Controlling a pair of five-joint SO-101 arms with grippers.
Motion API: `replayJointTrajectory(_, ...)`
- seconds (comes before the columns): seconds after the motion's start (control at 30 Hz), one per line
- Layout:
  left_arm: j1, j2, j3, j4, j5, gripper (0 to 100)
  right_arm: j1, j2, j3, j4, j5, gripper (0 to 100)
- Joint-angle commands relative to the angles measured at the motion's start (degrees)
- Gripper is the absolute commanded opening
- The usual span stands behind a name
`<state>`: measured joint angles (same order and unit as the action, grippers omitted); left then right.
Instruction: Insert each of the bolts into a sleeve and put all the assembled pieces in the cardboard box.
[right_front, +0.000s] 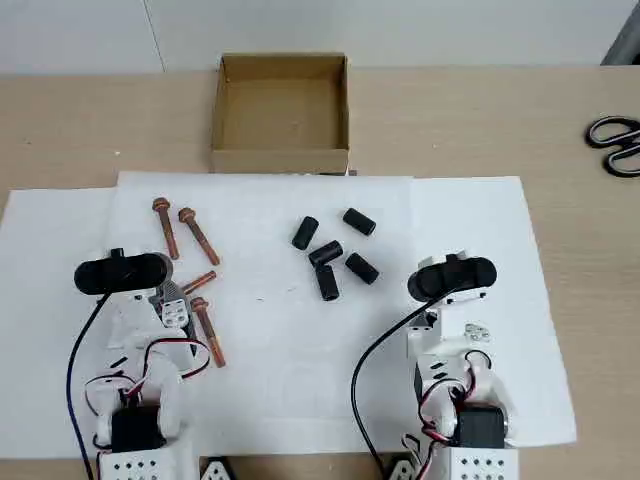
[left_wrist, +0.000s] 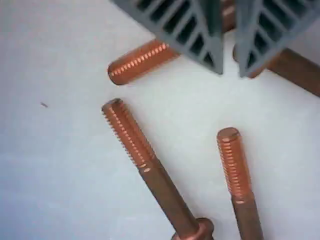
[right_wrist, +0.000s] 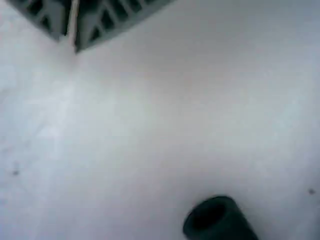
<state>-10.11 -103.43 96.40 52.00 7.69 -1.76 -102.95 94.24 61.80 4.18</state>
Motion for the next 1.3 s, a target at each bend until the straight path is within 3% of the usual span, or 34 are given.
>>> replayJointTrajectory(0.0, -0.26, -0.62, -0.40, 0.18, -0.18, 1, -0.31, -1.01, -0.26, -1.19, 0.18, 0.3)
replayJointTrajectory(0.87, 7.21, -0.53, -1.36, 0.44, -0.26, 1, -0.40, -1.01, -0.35, -0.84, 0.00, 0.3)
replayJointTrajectory(1.13, 7.30, 0.88, -13.58, 11.96, -0.44, 4, -0.22, -0.57, -5.10, -0.66, -0.09, 0.4)
replayJointTrajectory(1.27, 5.36, 9.23, -21.23, 16.97, 1.76, 7, -0.40, 2.07, -11.43, -0.66, -0.09, 0.4)
